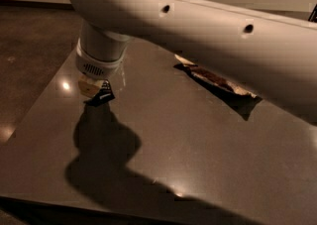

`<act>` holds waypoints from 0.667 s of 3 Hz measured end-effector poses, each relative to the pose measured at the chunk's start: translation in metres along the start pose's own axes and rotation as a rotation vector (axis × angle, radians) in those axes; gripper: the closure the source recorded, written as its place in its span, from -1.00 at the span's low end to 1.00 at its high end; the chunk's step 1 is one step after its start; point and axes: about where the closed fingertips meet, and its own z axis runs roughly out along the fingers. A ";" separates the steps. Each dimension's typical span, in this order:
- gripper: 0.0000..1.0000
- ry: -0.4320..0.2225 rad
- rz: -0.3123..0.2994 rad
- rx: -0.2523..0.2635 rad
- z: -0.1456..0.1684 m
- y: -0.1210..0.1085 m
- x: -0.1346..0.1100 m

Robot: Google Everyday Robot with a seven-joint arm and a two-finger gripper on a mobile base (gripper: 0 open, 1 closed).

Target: Move rxbar chocolate near green can

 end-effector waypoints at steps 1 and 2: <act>1.00 0.003 0.004 0.038 0.005 -0.034 -0.012; 0.65 0.009 0.010 0.065 0.015 -0.065 -0.010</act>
Offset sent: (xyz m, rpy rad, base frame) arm 0.1071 0.0007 -0.0002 -0.0129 -0.0747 -0.0637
